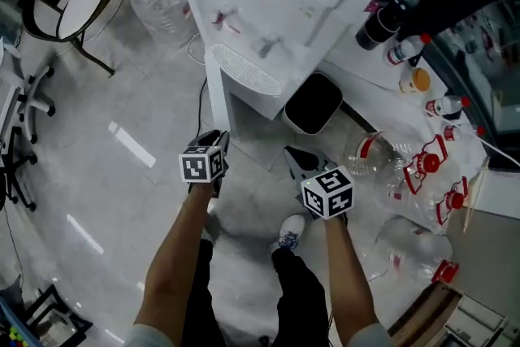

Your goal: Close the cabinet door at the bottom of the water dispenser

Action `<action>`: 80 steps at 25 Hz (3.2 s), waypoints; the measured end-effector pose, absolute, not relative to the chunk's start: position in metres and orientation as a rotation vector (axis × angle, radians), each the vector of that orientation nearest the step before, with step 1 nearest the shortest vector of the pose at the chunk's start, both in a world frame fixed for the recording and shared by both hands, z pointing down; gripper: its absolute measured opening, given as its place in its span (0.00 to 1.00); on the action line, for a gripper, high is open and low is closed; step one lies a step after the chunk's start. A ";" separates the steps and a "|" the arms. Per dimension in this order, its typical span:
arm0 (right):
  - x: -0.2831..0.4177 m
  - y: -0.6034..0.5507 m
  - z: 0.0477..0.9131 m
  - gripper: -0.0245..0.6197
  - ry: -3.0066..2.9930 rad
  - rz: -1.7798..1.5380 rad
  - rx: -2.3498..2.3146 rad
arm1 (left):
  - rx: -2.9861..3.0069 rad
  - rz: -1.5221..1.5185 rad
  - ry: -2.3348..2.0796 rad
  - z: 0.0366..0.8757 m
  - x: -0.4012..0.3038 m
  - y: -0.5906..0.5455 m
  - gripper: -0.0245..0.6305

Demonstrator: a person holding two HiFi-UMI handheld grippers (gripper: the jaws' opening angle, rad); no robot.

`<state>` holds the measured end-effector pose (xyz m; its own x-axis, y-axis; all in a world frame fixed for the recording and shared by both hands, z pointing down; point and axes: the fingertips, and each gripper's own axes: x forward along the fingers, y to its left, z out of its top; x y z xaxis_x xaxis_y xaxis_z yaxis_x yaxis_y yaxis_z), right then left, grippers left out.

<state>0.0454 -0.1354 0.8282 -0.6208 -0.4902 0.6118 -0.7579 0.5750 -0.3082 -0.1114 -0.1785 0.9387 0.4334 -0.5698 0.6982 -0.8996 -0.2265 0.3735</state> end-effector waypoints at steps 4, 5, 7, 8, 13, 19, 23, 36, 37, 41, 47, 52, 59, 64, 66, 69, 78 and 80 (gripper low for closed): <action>0.092 -0.123 0.834 0.07 -2.332 0.766 1.044 | 1.899 0.493 -1.264 0.937 -0.070 -0.193 0.23; 0.102 -0.120 0.835 0.07 -2.328 0.766 1.056 | 1.898 0.482 -1.265 0.936 -0.062 -0.196 0.23; 0.120 -0.113 0.839 0.07 -2.316 0.768 1.079 | 1.901 0.466 -1.262 0.935 -0.049 -0.199 0.23; 0.127 -0.110 0.840 0.07 -2.308 0.765 1.090 | 1.909 0.459 -1.258 0.934 -0.044 -0.200 0.23; 0.161 -0.109 0.848 0.07 -2.290 0.757 1.173 | 2.009 0.469 -1.209 0.935 -0.017 -0.208 0.24; 0.178 -0.118 0.855 0.07 -2.316 0.750 1.210 | 2.018 0.548 -1.174 0.951 0.017 -0.219 0.32; 0.186 -0.118 0.856 0.07 -2.336 0.741 1.222 | 2.038 0.588 -1.181 0.962 0.031 -0.234 0.32; 0.240 -0.088 0.857 0.07 -2.254 0.700 1.229 | 2.071 0.623 -1.248 0.961 0.062 -0.260 0.32; 0.242 -0.086 0.852 0.07 -2.246 0.700 1.234 | 2.061 0.623 -1.245 0.959 0.062 -0.258 0.32; 0.242 -0.089 0.815 0.07 -2.245 0.662 1.228 | 2.035 0.692 -1.219 0.942 0.053 -0.240 0.32; 0.241 -0.124 0.710 0.07 -2.254 0.561 1.268 | 2.055 0.748 -1.216 0.859 0.024 -0.233 0.31; 0.231 -0.137 0.621 0.07 -2.217 0.428 1.222 | 2.005 0.664 -1.299 0.763 -0.025 -0.218 0.19; 0.225 -0.160 0.481 0.07 -2.287 0.345 1.305 | 2.103 0.631 -1.343 0.617 -0.045 -0.185 0.07; 0.203 -0.170 0.398 0.07 -2.360 0.221 1.279 | 2.248 0.416 -1.367 0.481 -0.055 -0.190 0.07; 0.196 -0.177 0.365 0.07 -2.380 0.164 1.278 | 2.325 0.395 -1.392 0.433 -0.062 -0.192 0.07; 0.179 -0.188 0.312 0.07 -2.412 0.061 1.301 | 2.466 0.436 -1.426 0.370 -0.075 -0.191 0.07; 0.104 -0.199 0.185 0.07 -2.501 -0.253 1.280 | 2.696 0.467 -1.568 0.229 -0.118 -0.181 0.07; 0.084 -0.200 0.169 0.07 -2.526 -0.306 1.253 | 2.726 0.413 -1.614 0.203 -0.127 -0.177 0.07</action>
<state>0.0839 -0.1996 0.1688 -0.5724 -0.8012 0.1747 -0.7364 0.5959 0.3204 -0.1272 -0.1774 0.2030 0.4565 -0.8685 0.1931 -0.8547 -0.4884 -0.1762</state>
